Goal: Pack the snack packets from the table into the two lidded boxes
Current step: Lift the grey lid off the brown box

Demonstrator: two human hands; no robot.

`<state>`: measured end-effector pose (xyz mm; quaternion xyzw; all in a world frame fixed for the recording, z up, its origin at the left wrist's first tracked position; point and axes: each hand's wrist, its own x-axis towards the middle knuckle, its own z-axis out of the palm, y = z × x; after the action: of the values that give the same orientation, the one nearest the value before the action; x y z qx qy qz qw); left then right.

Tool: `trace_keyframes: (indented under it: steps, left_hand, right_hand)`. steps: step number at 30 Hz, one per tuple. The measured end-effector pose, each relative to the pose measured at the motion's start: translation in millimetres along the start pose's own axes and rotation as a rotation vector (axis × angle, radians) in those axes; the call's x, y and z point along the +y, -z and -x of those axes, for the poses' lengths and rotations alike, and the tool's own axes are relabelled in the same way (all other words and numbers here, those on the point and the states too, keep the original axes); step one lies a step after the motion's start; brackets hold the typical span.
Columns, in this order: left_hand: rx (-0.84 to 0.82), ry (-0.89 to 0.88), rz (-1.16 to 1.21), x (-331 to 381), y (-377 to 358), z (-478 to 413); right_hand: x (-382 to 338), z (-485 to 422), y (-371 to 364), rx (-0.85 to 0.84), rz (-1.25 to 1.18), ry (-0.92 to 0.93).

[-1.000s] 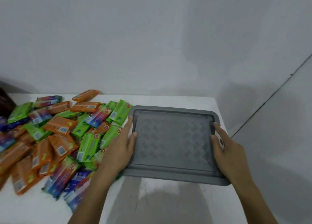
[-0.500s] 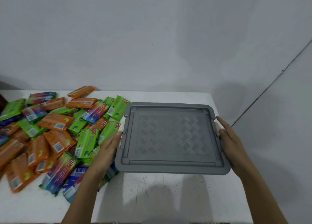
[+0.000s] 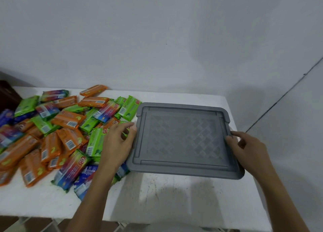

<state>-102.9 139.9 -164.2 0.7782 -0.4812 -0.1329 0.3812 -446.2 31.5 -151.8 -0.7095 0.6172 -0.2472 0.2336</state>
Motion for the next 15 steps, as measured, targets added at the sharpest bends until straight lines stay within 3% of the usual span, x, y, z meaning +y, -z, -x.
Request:
trace_keyframes:
  steps: [3,7,12,15]
  left_hand:
    - [-0.08,-0.09,-0.113,8.5,1.7,-1.0]
    - [-0.08,-0.054,-0.116,19.0,9.5,-3.8]
    - [-0.016,0.008,0.191,36.4,32.8,-5.7]
    - [0.037,-0.045,0.442,49.1,46.1,-8.6]
  right_hand:
    - [-5.0,-1.6,1.3,-0.062,0.058,-0.023]
    - [-10.5,2.0,8.4,-0.047,0.026,-0.016]
    - [-21.3,-2.0,34.4,0.043,-0.146,0.075]
    - [-30.5,-3.7,52.5,0.067,-0.459,0.155]
